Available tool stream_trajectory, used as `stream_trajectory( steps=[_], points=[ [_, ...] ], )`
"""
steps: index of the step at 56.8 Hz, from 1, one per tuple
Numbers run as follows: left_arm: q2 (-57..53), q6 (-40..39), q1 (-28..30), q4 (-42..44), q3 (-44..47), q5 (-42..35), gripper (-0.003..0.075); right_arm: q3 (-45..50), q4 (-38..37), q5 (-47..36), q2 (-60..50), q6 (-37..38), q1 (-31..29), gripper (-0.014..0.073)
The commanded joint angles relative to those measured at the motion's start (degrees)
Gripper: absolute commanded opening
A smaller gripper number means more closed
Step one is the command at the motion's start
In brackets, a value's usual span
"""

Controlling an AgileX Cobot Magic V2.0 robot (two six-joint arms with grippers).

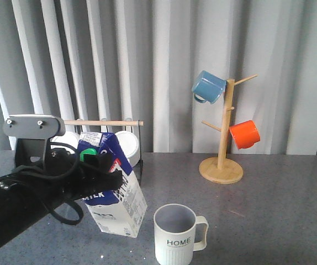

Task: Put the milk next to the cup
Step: 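Carry the milk carton with the left gripper beside the HOME mug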

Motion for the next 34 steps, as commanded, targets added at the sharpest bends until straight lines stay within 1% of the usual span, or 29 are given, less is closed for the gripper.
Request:
stream_trajectory(
  steps=[1,6,10,22,34],
  points=[
    [-0.29,9.80,-1.68,-9.57,-3.88,-3.85,0.0146,-1.85,-0.34,-3.68,-0.30,-0.10,-0.40,-0.0008],
    [0.34,19.43,-2.95,-20.83,-5.20,-8.89,0.0146,-1.85,-0.34,-3.68,-0.30,-0.10,-0.40,-0.0008],
    [0.40,20.20,-3.24,-20.48,-5.27,-10.01,0.0146,-1.85,-0.34,-3.68,-0.30,-0.10,-0.40,-0.0008],
    [0.21,20.06,-3.24,-20.49,-5.20,-7.72,0.0146,-1.85,-0.34,-3.68,-0.30,-0.10,-0.40,-0.0008],
    [0.21,20.06,-3.24,-20.49,-5.20,-7.77,0.0146,-1.85,-0.34,-3.68,-0.30,-0.10,-0.40,-0.0008]
  ],
)
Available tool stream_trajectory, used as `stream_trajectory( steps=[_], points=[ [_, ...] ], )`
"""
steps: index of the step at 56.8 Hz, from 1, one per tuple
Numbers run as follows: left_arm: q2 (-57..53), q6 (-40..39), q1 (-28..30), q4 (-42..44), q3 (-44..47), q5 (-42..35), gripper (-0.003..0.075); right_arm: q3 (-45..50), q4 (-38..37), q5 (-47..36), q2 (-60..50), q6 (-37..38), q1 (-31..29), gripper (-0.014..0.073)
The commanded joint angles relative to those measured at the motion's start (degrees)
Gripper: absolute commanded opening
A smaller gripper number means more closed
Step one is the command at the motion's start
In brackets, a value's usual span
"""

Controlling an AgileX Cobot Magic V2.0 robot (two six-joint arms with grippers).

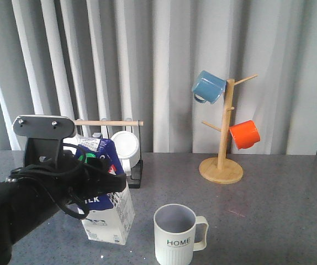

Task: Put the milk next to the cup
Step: 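Carry the milk carton with the left gripper beside the HOME mug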

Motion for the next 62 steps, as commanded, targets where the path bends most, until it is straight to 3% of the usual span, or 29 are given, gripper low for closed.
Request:
stream_trajectory(
  steps=[1,43,62],
  points=[
    [-1.92,0.24,-0.26,-1.68,-1.96,1.13,0.0146,-1.85,-0.34,-3.68,-0.30,-0.10,-0.40,-0.0008],
    [-1.44,0.24,-0.13,-1.74,-1.71,-0.89,0.0146,-1.85,-0.34,-3.68,-0.30,-0.10,-0.40,-0.0008],
    [4.01,0.12,-5.58,-1.69,-1.81,-4.72,0.0146,-1.85,-0.34,-3.68,-0.30,-0.10,-0.40,-0.0008]
  ],
)
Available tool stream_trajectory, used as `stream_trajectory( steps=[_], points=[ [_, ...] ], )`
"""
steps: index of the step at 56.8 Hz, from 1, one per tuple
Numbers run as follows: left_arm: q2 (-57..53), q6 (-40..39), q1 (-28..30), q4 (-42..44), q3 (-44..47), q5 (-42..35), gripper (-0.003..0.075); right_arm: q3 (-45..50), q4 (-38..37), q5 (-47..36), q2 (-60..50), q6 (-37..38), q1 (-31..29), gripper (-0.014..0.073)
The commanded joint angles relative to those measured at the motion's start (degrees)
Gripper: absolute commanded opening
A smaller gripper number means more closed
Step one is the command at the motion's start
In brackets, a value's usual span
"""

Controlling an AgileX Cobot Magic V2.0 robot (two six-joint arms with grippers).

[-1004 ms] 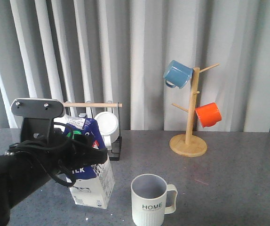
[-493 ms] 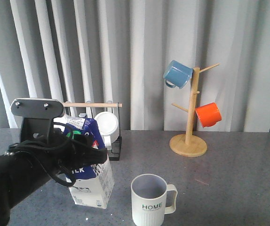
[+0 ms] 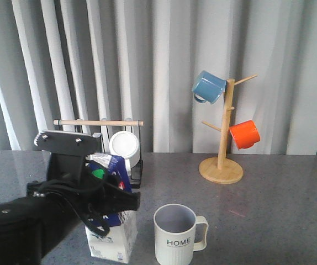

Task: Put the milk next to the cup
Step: 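Carry the milk carton with the left gripper beside the HOME mug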

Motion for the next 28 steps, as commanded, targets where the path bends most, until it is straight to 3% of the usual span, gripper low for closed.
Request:
stream_trajectory(
  steps=[1,28],
  points=[
    [0.31,0.05,-1.67,-1.47,-1.81,0.17,0.0146,-1.85,-0.34,-3.72,-0.30,-0.10,-0.40,-0.0008],
    [4.74,-9.13,-2.54,-1.53,-5.44,-0.69,0.0146,-1.85,-0.34,-3.72,-0.30,-0.10,-0.40,-0.0008]
  ],
)
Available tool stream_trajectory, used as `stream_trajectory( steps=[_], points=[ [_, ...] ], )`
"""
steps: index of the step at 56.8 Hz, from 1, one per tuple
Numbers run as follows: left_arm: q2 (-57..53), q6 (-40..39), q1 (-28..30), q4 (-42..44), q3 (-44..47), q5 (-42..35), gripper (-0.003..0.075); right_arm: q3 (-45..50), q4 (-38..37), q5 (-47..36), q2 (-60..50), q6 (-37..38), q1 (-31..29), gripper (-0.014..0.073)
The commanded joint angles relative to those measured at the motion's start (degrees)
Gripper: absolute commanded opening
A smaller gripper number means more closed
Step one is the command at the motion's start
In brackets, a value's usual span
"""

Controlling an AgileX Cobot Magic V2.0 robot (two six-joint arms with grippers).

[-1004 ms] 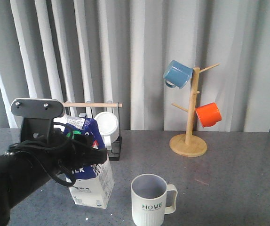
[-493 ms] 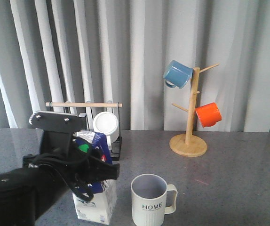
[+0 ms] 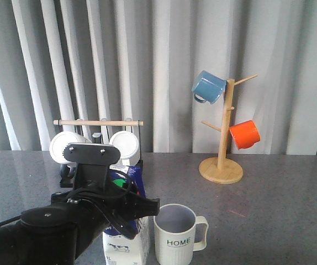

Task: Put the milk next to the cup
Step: 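Carry the milk carton with the left gripper beside the HOME mug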

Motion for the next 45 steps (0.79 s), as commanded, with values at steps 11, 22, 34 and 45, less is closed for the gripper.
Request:
stream_trajectory(
  steps=[11,22,34,45],
  points=[
    [-1.29,-4.77,-0.39,-1.75,-2.79,-1.04,0.0146,-1.85,-0.34,-3.72,-0.30,-0.10,-0.40,-0.0008],
    [-0.98,-4.99,-0.39,-1.45,-2.91,-4.50,0.0148,-1.85,-0.34,-3.72,-0.30,-0.10,-0.40,-0.0008],
    [-0.65,-4.99,-0.40,-1.28,-2.96,-4.68,0.0221,-1.85,-0.34,-3.72,-0.30,-0.10,-0.40,-0.0008],
    [-0.65,-4.94,-0.58,-0.47,-2.96,-4.85,0.0397,-1.85,-0.34,-3.72,-0.30,-0.10,-0.40,-0.0008]
  ],
)
